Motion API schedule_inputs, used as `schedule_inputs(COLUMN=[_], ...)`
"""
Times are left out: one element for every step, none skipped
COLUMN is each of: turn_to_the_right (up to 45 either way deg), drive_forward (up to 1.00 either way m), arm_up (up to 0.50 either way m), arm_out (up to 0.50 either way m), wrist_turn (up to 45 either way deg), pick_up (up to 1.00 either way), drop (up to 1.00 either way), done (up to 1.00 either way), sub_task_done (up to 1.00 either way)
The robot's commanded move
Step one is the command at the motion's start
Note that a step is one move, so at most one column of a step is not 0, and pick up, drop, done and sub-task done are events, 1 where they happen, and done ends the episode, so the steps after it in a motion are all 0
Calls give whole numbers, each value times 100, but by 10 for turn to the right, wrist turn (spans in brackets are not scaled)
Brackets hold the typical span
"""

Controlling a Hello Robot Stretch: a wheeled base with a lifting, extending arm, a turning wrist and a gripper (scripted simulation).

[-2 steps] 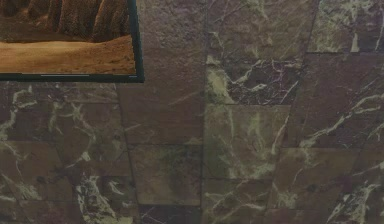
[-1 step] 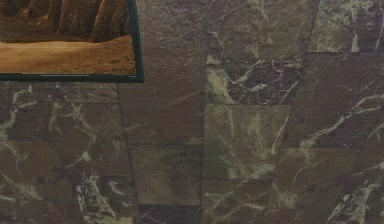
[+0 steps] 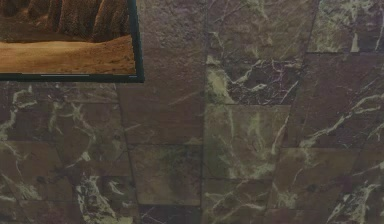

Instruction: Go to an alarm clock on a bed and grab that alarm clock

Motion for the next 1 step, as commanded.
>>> schedule_inputs(turn_to_the_right=[0], drive_forward=[0], arm_up=[0], arm_out=[0], wrist_turn=[0], pick_up=[0], drop=[0], done=[100], sub_task_done=[0])
